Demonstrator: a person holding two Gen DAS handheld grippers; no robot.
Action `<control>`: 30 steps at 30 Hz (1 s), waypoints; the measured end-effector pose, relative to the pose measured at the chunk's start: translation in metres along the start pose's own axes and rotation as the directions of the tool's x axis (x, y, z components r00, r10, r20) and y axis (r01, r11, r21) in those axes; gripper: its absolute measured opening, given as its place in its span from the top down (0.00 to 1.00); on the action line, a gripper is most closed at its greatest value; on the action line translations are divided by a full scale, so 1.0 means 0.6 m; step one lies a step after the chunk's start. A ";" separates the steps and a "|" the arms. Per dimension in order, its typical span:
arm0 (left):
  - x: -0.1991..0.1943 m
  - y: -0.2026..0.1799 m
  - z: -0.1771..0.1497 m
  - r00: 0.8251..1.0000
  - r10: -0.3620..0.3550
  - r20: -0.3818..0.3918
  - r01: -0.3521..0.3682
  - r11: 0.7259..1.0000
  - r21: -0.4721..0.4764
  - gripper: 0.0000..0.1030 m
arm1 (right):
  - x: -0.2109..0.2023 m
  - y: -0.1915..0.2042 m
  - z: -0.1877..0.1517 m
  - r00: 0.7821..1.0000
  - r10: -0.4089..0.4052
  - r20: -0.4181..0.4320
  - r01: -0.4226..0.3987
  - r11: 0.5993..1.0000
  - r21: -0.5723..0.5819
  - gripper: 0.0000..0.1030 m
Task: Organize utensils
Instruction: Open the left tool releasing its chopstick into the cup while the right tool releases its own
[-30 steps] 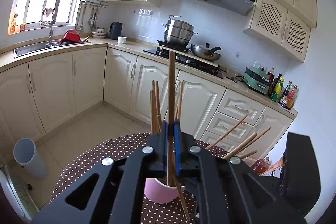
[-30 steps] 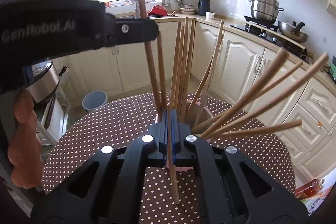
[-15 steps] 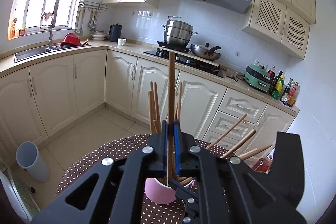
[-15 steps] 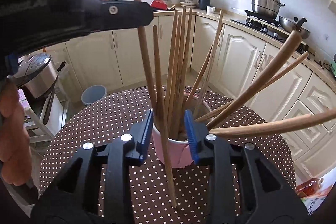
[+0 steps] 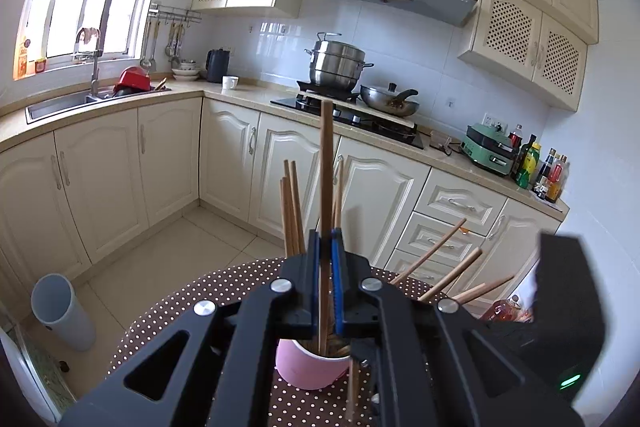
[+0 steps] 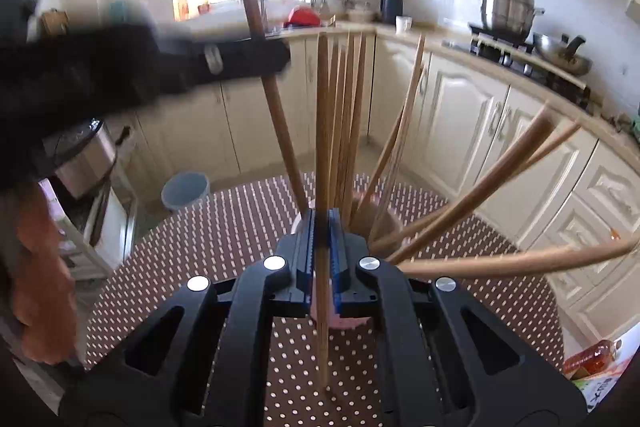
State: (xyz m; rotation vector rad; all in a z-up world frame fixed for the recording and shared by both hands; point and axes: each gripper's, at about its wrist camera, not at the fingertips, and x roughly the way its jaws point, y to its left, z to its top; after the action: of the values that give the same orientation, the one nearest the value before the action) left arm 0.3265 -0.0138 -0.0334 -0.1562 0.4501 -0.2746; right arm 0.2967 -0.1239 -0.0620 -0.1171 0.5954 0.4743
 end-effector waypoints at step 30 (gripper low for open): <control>0.010 -0.005 -0.008 1.000 0.010 -0.023 -0.009 0.999 0.043 0.94 | -0.070 -0.024 0.046 0.978 -0.060 0.198 0.048 0.997 0.065 0.93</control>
State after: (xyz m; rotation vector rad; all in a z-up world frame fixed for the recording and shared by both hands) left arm 0.3291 -0.0191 -0.0394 -0.1090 0.4673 -0.2765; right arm 0.2869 -0.1465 -0.0160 -0.0277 0.4082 0.4099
